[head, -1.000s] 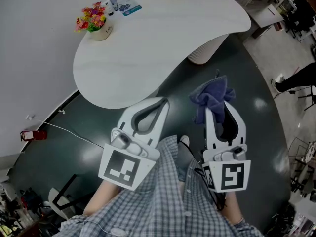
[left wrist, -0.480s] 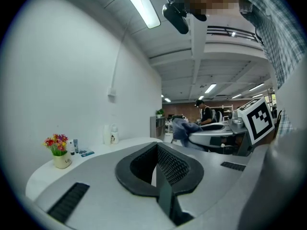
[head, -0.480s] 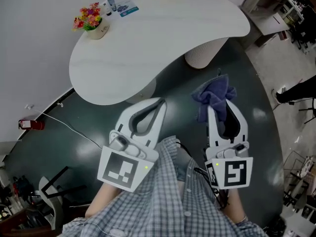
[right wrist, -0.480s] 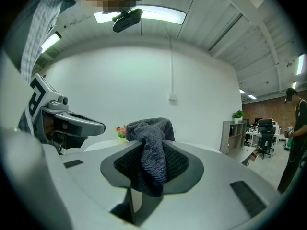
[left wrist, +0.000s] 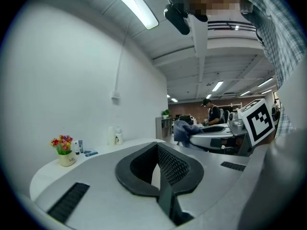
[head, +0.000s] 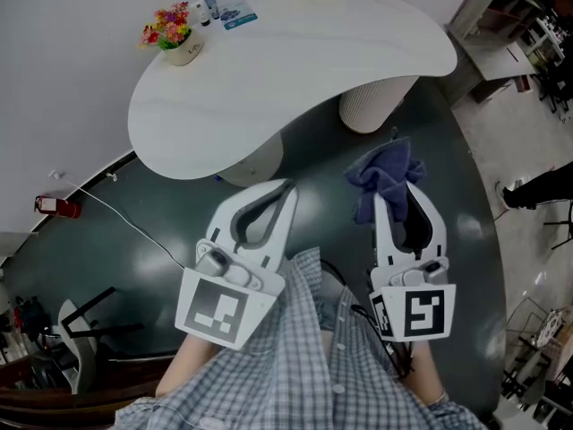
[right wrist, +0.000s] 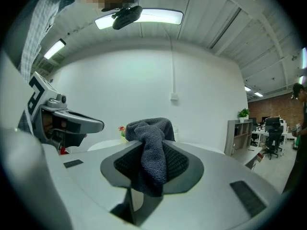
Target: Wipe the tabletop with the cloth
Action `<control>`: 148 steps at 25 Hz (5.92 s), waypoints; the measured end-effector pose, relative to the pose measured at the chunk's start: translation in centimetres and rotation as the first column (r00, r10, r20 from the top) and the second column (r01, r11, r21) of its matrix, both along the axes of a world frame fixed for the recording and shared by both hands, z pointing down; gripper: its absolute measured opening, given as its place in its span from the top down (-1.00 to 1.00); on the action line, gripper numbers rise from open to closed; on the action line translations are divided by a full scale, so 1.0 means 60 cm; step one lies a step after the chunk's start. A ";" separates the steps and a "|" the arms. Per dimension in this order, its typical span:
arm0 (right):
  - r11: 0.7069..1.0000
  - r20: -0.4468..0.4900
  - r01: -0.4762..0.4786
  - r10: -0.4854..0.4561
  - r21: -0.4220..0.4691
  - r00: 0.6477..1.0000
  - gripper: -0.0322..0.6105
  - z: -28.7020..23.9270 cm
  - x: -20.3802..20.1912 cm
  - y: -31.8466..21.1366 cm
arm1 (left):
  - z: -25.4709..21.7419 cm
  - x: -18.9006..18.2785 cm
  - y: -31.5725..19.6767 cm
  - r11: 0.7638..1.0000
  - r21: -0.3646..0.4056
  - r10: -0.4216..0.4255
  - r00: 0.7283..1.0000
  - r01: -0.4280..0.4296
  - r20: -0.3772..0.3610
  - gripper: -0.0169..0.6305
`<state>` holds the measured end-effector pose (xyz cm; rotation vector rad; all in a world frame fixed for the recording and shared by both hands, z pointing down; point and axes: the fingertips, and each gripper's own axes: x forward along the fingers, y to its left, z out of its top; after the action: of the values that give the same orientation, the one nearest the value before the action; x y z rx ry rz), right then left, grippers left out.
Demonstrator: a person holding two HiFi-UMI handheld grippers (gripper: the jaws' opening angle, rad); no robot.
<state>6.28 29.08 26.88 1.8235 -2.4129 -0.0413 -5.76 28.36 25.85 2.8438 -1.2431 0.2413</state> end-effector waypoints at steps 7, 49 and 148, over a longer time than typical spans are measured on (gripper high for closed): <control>1.000 0.008 0.006 -0.006 -0.003 1.000 0.57 0.007 0.014 -0.003 | 0.006 0.008 -0.002 1.000 -0.004 -0.016 1.000 0.016 0.004 0.94; 1.000 -0.064 0.007 -0.007 0.002 0.998 0.57 -0.014 0.068 -0.414 | -0.008 0.073 -0.421 1.000 0.029 0.010 1.000 -0.010 -0.011 0.94; 0.342 -0.075 0.753 -0.928 -0.562 0.366 0.57 0.404 -0.195 -0.501 | 0.019 -0.074 -0.483 0.648 -0.077 -0.758 0.651 0.758 0.037 0.94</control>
<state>-5.41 -1.01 51.14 0.1117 -2.4670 0.0495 -10.20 -0.62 27.00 1.9741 -2.2094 0.2455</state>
